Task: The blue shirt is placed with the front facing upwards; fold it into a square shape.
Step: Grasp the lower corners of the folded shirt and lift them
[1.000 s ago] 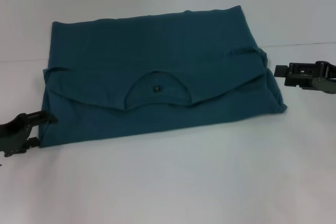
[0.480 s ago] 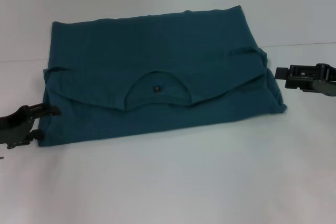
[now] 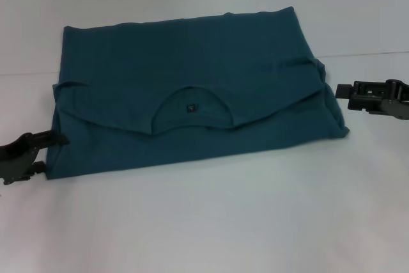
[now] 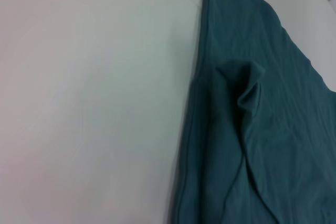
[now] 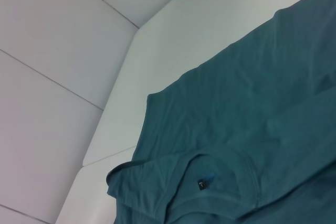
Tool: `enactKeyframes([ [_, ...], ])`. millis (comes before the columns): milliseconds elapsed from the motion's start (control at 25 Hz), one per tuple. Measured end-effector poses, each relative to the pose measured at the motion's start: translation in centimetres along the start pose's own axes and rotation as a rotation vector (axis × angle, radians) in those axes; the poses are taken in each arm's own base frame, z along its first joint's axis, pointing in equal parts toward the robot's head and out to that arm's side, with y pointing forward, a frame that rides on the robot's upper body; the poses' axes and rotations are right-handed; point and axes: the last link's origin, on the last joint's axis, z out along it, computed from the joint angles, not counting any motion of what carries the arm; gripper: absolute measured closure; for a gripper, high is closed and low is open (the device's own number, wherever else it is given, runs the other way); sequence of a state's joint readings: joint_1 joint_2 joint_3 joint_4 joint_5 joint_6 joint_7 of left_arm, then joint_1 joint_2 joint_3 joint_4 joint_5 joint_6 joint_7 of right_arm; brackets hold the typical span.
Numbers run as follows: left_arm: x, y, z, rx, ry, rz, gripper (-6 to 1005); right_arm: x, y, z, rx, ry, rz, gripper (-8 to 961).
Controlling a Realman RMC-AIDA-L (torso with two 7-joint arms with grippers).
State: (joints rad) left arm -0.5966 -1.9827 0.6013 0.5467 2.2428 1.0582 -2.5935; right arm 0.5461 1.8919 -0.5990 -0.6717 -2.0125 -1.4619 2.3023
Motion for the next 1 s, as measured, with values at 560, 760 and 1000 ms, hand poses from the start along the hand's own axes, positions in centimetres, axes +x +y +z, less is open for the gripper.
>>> enactKeyframes([
  [560,-0.52,0.66,0.53,-0.012,-0.031,0.016,185,-0.01,-0.07,-0.12,0.002,-0.001,0.000,268],
  [760,-0.19,0.72,0.64,-0.001,-0.015,0.024,188,-0.03,-0.07,-0.12,0.002,-0.001,0.000,268],
  [1000,-0.11,0.78,0.74,0.009,-0.020,0.038,191,0.14,-0.15,-0.07,0.001,0.001,0.007,268],
])
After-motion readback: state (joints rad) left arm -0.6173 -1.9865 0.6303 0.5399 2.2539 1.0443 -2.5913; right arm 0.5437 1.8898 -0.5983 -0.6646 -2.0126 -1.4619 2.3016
